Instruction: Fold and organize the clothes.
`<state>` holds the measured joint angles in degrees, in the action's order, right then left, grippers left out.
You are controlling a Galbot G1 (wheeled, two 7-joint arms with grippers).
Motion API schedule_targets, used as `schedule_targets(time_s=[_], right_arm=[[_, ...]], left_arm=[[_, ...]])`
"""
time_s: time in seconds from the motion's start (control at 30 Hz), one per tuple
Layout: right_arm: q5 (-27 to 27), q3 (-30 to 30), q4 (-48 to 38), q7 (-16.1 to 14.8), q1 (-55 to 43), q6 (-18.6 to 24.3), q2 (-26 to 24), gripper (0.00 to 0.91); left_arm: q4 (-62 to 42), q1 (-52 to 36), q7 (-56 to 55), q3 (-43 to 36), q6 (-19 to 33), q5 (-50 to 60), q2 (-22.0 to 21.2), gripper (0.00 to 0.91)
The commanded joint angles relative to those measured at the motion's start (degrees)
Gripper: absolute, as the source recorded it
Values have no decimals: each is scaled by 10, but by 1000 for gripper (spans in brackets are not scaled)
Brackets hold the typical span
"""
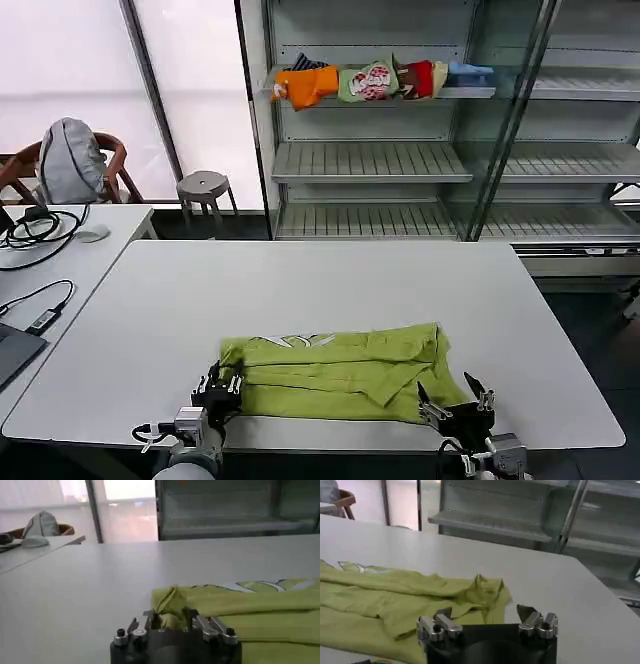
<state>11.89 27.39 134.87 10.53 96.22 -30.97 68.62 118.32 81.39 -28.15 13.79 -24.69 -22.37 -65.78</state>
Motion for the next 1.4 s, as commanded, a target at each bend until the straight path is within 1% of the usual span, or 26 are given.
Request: schedule_targets(time_s=[0.03, 0.2, 0.23, 0.37, 0.4, 0.47, 0.57, 0.6, 0.67, 0.8, 0.87, 0.93, 1.03, 1.13, 1.2, 1.27, 1.33, 1.4], right_arm=[[-1, -2, -2, 0, 1, 0, 0, 907], [-2, -3, -2, 0, 2, 0, 0, 907], [-2, -3, -1, 0, 2, 0, -1, 907], [-2, -3, -1, 0, -1, -1, -5, 907], [-2, -2, -1, 0, -2, -1, -6, 907], [-1, -2, -3, 0, -5, -1, -8, 907], [-1, -5, -7, 0, -11, -2, -10, 907], [-1, -6, -8, -1, -13, -1, -10, 907], [1, -8, -10, -1, -17, 0, -11, 907], [2, -12, -15, -1, -29, 0, -12, 907], [2, -13, -14, -2, -29, 0, -13, 907], [2, -12, -14, -2, -31, 0, -14, 907], [2, -13, -17, -1, -33, 1, -15, 907], [2, -13, -15, -1, -31, 1, -15, 907], [2, -9, -10, -1, -24, 2, -15, 907], [2, -5, -9, -1, -24, 2, -16, 907], [2, -3, -12, 0, -26, 1, -15, 907], [0, -1, -10, 0, -21, 0, -12, 907]], left_arm=[[-2, 7, 8, -1, -3, 29, -1, 10], [-2, 9, 18, 4, 2, 47, -1, 10], [4, 10, 26, 15, 3, 52, 3, 20], [20, 15, 74, 71, 4, 86, 22, 10], [22, 17, 87, 90, 7, 94, 30, 10], [31, 24, 103, 126, -5, 84, 43, 10], [32, 47, 160, 200, -14, 77, 64, 10], [30, 49, 169, 211, -15, 76, 68, 10], [15, 57, 210, 269, -19, 83, 81, 10], [-29, 54, 244, 359, -11, 93, 100, 10], [-41, 56, 267, 400, -11, 94, 110, 10], [-39, 58, 286, 423, -13, 96, 119, 10], [-12, 63, 316, 421, -22, 89, 128, 10], [40, 56, 316, 373, -36, 89, 117, 10], [70, 53, 314, 344, -49, 88, 99, 10], [116, 54, 306, 298, -36, 104, 76, 10], [157, 57, 304, 236, -35, 139, 50, 10], [178, 58, 293, 179, -35, 155, 34, 10]])
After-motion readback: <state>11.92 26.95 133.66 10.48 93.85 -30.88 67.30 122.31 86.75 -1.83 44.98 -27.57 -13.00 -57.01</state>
